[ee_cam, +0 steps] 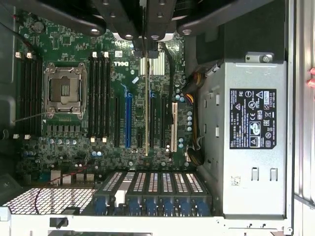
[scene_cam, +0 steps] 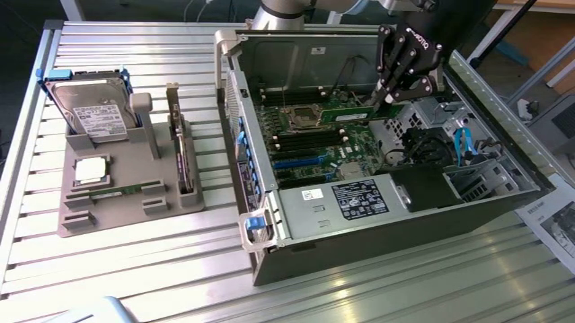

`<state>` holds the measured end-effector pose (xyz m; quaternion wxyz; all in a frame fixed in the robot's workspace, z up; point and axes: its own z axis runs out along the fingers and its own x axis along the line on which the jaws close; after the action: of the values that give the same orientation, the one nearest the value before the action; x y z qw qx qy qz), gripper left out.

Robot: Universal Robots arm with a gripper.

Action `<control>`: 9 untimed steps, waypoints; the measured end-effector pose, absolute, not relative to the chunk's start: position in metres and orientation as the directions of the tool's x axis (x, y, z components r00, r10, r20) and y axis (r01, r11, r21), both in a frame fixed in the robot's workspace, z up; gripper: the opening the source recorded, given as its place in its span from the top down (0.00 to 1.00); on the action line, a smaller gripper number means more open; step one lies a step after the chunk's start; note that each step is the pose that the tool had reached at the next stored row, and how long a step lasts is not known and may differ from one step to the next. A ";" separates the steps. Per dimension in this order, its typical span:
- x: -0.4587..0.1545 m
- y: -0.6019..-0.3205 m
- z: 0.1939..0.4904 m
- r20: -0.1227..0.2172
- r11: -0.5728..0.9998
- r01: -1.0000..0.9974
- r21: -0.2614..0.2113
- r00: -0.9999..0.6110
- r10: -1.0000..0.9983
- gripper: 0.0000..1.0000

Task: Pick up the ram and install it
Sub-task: 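Pick up the ram and move it above insertion slot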

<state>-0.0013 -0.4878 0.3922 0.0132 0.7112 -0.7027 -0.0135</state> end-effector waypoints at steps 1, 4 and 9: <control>-0.001 -0.487 0.392 -0.001 -0.012 -0.999 0.038 0.012 -1.000 0.88; -0.001 -0.479 0.392 0.000 -0.012 -0.999 0.038 0.012 -1.000 0.88; -0.001 -0.464 0.392 -0.001 -0.012 -0.999 0.038 0.012 -1.000 0.88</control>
<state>-0.0015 -0.4644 0.3919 0.0133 0.7111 -0.7028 -0.0135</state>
